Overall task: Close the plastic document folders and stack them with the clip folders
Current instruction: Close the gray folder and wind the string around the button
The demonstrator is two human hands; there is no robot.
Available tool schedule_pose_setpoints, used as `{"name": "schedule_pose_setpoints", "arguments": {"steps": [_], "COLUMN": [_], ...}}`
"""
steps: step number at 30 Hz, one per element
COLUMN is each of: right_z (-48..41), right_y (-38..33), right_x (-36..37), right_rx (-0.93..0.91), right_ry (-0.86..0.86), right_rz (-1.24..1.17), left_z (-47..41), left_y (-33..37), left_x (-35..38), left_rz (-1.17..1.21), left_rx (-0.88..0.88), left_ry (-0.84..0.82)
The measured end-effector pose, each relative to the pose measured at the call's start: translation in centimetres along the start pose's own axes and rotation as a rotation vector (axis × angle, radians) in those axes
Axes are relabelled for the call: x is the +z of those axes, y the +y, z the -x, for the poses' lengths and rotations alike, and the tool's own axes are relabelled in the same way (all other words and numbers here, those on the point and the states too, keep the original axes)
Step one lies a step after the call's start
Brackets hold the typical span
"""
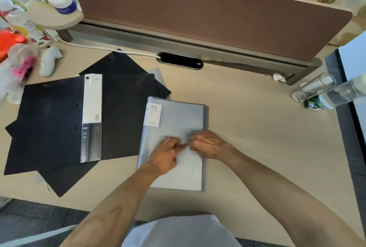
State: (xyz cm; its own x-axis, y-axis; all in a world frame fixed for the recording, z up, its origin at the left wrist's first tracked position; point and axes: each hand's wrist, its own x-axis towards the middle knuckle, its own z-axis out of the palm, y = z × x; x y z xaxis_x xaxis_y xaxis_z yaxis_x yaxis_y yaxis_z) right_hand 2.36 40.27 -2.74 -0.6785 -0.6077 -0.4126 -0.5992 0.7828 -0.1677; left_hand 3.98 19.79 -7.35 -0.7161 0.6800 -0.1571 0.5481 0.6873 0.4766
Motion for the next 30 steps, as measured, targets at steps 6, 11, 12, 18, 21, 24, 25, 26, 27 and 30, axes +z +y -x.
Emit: {"name": "schedule_pose_setpoints", "arguments": {"steps": [6,11,12,18,21,24,25,26,27,30], "right_z": [-2.3,-2.8,-2.7,-0.8,0.4,1.7,2.1,2.4,2.7,3.3], "right_y": [0.5,2.0,2.3,3.1,2.7,2.1,1.8,1.5,1.2,0.1], "right_x": [-0.9,-1.8,-1.9,-0.4,1.2,2.9,3.3,3.7,4.1,4.9], "right_rx": [0.088,0.17,0.178,0.378,0.523,0.541,0.54,0.543,0.545,0.469], "right_ry": [-0.074,-0.053,-0.038,0.05,0.141,0.236,0.265,0.288,0.316,0.41], "right_rz": [-0.099,-0.106,-0.102,-0.359,-0.527,-0.564,-0.568,-0.577,-0.582,-0.439], "left_z": [1.1,0.9,0.9,0.7,0.8,0.8,0.8,0.7,0.7,0.7], "left_y": [-0.7,-0.6,-0.4,-0.2,-0.1,0.1,0.3,0.5,0.6,0.9], "left_x": [0.6,0.3,0.3,0.2,0.1,0.0,-0.2,-0.2,-0.2,-0.3], "left_rz": [-0.223,-0.226,-0.226,-0.172,-0.18,-0.169,-0.169,-0.172,-0.175,-0.173], "left_rx": [0.06,0.019,0.008,-0.001,-0.006,-0.015,-0.019,-0.024,-0.029,-0.028], "left_ry": [-0.045,-0.122,-0.124,-0.07,-0.064,-0.046,-0.043,-0.042,-0.041,-0.028]}}
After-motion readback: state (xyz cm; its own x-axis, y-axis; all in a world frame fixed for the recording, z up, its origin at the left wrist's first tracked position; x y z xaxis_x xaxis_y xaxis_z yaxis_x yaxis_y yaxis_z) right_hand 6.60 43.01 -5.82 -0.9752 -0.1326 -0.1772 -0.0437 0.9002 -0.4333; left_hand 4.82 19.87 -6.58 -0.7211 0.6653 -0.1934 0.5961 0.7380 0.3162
